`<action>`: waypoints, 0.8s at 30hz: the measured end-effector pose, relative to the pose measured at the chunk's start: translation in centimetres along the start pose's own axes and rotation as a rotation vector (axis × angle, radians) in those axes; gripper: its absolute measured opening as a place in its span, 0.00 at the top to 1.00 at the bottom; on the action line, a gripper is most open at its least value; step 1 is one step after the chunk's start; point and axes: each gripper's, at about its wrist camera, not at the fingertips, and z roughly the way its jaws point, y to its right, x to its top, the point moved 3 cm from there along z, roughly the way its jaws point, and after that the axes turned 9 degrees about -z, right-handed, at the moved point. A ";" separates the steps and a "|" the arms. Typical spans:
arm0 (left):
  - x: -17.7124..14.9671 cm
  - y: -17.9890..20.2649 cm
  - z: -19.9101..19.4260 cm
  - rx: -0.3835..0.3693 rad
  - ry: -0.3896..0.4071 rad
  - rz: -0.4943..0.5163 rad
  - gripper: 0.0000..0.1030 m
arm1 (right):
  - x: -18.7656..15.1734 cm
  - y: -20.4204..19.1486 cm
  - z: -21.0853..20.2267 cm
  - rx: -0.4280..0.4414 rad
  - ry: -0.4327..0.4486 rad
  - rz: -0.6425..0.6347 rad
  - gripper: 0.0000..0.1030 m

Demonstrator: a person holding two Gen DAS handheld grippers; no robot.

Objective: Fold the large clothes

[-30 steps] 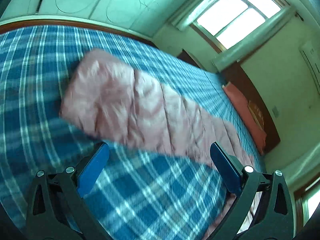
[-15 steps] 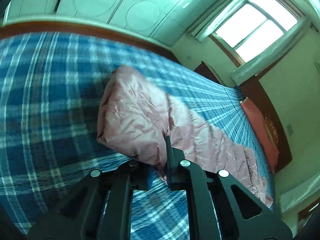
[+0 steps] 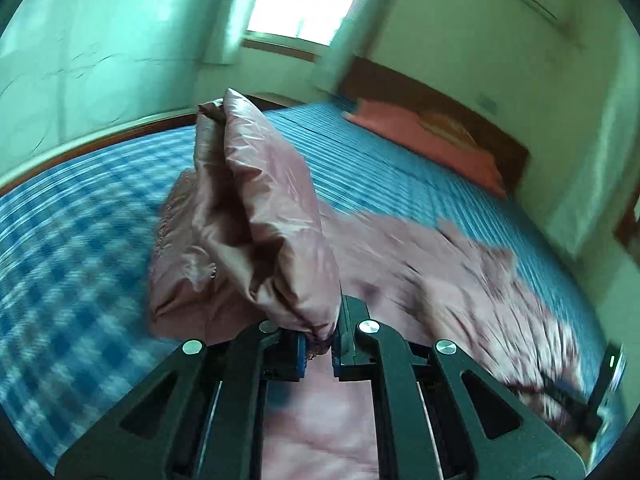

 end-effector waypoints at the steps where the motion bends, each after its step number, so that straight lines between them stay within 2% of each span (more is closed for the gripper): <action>1: -0.7 2.1 1.0 -0.011 -0.017 0.042 0.92 | 0.0 0.0 0.0 0.001 0.000 0.000 0.28; 6: -5.7 8.5 2.4 -0.058 -0.096 0.176 0.92 | 0.0 0.1 0.0 0.000 0.003 0.003 0.28; 14: -12.8 14.1 -0.2 -0.109 -0.161 0.319 0.91 | 0.0 0.2 0.0 0.004 0.006 0.008 0.28; 15: -13.4 14.7 0.0 -0.115 -0.175 0.331 0.88 | 0.0 0.1 0.0 0.004 0.006 0.008 0.28; 16: -14.0 15.0 0.0 -0.124 -0.190 0.340 0.78 | -0.1 0.1 0.0 0.004 0.007 0.008 0.28; 17: -14.3 15.1 -0.1 -0.132 -0.203 0.343 0.63 | -0.1 0.1 0.0 0.004 0.007 0.008 0.28; 19: -14.8 15.2 -0.7 -0.149 -0.210 0.346 0.49 | -0.1 0.1 0.0 0.002 0.006 0.007 0.28; 24: -14.6 13.7 -3.8 -0.177 -0.203 0.370 0.44 | 0.0 0.2 0.0 0.002 -0.003 0.006 0.28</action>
